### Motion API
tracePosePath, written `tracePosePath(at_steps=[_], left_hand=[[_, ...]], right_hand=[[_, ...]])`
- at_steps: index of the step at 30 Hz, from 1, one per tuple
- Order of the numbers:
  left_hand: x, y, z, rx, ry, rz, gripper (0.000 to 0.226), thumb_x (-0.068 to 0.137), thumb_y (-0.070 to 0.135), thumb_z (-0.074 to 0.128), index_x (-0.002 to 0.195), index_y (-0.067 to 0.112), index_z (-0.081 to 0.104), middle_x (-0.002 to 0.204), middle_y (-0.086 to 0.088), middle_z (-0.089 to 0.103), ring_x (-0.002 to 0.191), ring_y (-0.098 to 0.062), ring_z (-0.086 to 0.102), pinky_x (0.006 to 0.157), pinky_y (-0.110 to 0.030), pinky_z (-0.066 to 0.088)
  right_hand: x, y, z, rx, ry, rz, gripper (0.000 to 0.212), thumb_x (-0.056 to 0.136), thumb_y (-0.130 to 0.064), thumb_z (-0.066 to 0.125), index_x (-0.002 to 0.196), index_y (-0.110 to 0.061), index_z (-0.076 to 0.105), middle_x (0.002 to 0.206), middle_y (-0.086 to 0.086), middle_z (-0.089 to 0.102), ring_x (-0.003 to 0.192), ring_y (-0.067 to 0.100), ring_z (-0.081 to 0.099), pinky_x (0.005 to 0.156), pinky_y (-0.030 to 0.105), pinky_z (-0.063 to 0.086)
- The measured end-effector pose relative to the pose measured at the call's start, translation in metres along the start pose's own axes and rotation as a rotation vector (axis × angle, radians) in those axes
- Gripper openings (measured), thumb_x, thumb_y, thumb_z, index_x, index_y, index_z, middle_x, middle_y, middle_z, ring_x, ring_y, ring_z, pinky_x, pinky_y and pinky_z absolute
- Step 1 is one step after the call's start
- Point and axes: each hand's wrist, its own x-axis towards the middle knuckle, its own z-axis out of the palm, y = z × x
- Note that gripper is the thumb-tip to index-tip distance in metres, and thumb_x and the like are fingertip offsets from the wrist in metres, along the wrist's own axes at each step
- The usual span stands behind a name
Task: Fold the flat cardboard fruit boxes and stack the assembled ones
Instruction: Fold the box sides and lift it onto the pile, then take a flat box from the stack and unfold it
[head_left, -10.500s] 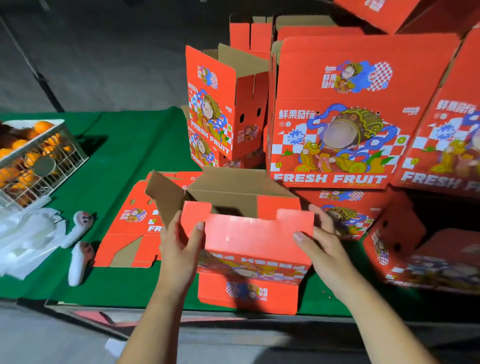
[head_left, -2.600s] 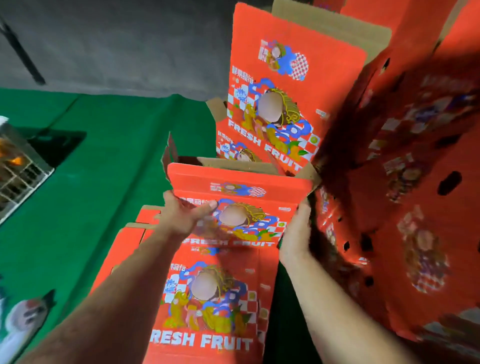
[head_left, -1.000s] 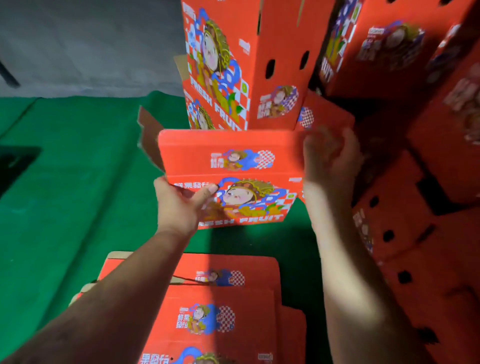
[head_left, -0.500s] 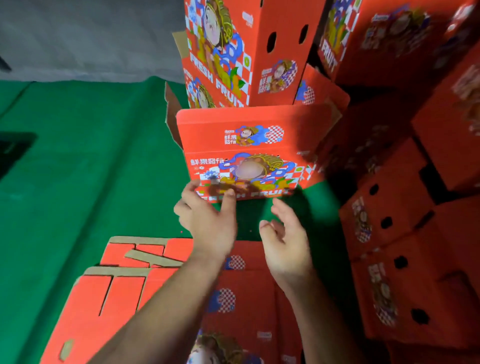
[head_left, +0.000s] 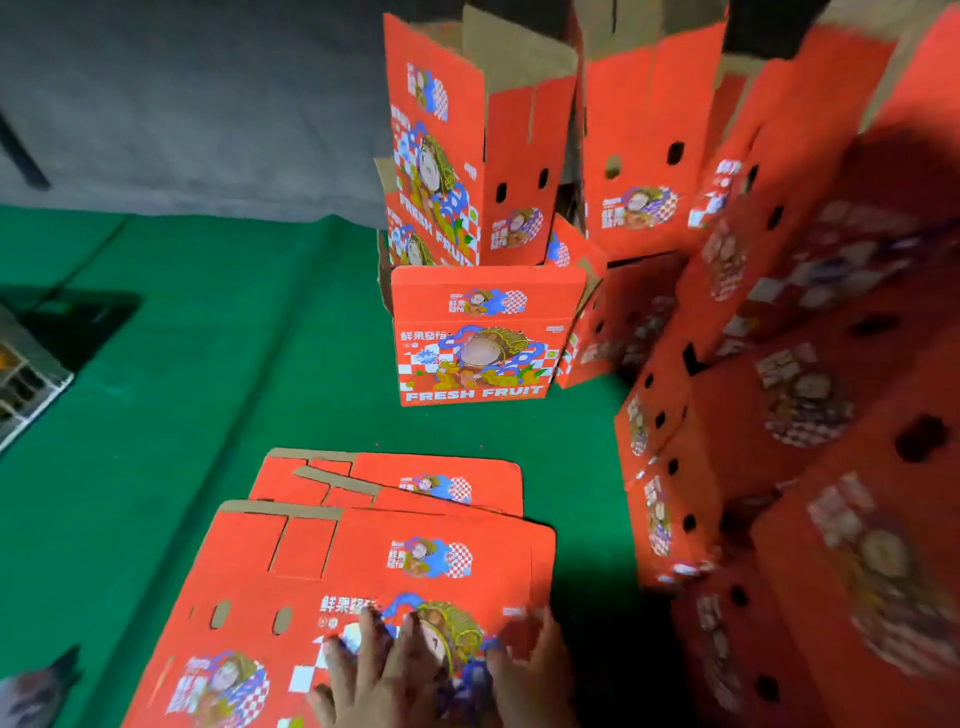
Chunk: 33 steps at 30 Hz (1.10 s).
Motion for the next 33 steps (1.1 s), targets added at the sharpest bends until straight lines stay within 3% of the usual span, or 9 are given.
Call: tracePosePath(at_steps=[4,6,9,12,16,19,21,25,33], left_hand=[[-0.039,0.009,0.001,-0.071,-0.004,0.036,0.091,0.051,0.078,0.044,0.124,0.033,0.075,0.147,-0.013,0.058,0.136,-0.056,0.046,0.107,-0.069,0.032],[-0.052,0.013,-0.004,-0.054,-0.116,-0.042,0.105,0.056,0.087,0.022,0.152,0.049,0.041,0.169,0.004,0.025,0.154,-0.041,0.023,0.12,-0.06,0.022],[-0.061,0.012,-0.002,-0.195,-0.061,-0.081,0.078,0.085,0.078,0.049,0.155,0.056,0.022,0.171,0.016,0.003,0.159,-0.028,0.003,0.126,-0.052,0.012],[-0.077,0.009,-0.007,-0.244,-0.052,0.017,0.075,0.088,0.057,0.07,0.154,0.05,0.035,0.172,0.011,0.01,0.159,-0.029,0.001,0.124,-0.056,0.005],[-0.097,0.005,-0.013,-0.336,0.007,0.049,0.074,0.073,0.055,0.061,0.144,0.034,0.057,0.168,0.004,0.027,0.157,-0.03,0.012,0.122,-0.056,0.006],[-0.118,0.0,-0.002,-0.592,0.083,0.102,0.048,0.09,0.015,0.074,0.137,0.014,0.064,0.153,-0.012,0.051,0.14,-0.014,0.047,0.118,-0.038,0.037],[-0.133,-0.02,0.008,-0.486,0.131,0.151,0.037,0.095,-0.013,0.061,0.129,0.0,0.062,0.122,-0.013,0.071,0.098,0.005,0.067,0.084,-0.016,0.056],[-0.162,-0.039,0.006,-0.566,0.247,-0.122,0.055,0.072,0.051,0.066,0.104,0.007,0.067,0.092,-0.024,0.065,0.084,-0.024,0.067,0.084,-0.042,0.053],[-0.208,-0.079,0.006,-0.438,0.334,-0.439,0.09,0.071,0.069,0.051,0.126,-0.002,0.053,0.124,-0.033,0.059,0.119,-0.051,0.057,0.102,-0.057,0.045]], right_hand=[[-0.018,0.012,-0.018,-0.02,-0.028,0.008,0.091,0.076,-0.009,0.085,0.152,0.004,0.037,0.133,0.023,0.061,0.125,0.034,0.06,0.109,0.04,0.041],[-0.029,0.018,-0.033,0.005,0.059,-0.006,0.1,0.076,-0.01,0.084,0.158,-0.002,0.028,0.118,0.012,0.062,0.125,0.033,0.058,0.107,0.031,0.039],[-0.044,0.023,-0.05,0.05,0.135,-0.04,0.086,0.077,-0.005,0.079,0.153,-0.002,0.039,0.104,0.009,0.063,0.114,0.036,0.063,0.1,0.032,0.045],[-0.052,0.025,-0.064,0.076,0.122,-0.128,0.043,0.084,-0.002,0.07,0.125,-0.013,0.065,0.103,0.014,0.069,0.098,0.029,0.069,0.088,0.03,0.053],[-0.069,0.028,-0.088,0.258,0.042,-0.189,0.026,0.095,0.001,0.057,0.102,-0.025,0.054,0.087,-0.004,0.069,0.077,0.014,0.065,0.072,0.024,0.05],[-0.075,0.035,-0.109,0.326,0.003,-0.222,0.034,0.096,0.003,0.052,0.101,-0.03,0.057,0.086,-0.001,0.07,0.078,0.017,0.068,0.074,0.035,0.056],[-0.078,0.038,-0.126,0.403,-0.023,-0.252,0.041,0.095,0.006,0.049,0.104,-0.032,0.06,0.093,0.005,0.073,0.088,0.026,0.071,0.08,0.04,0.058],[-0.077,0.051,-0.165,0.431,-0.065,-0.362,0.039,0.098,0.006,0.051,0.116,-0.027,0.062,0.106,0.01,0.073,0.098,0.031,0.071,0.088,0.045,0.056],[-0.08,0.096,-0.226,0.594,-0.141,-0.365,0.033,0.099,0.002,0.058,0.114,-0.027,0.063,0.106,0.004,0.072,0.087,0.017,0.066,0.08,0.032,0.052]])
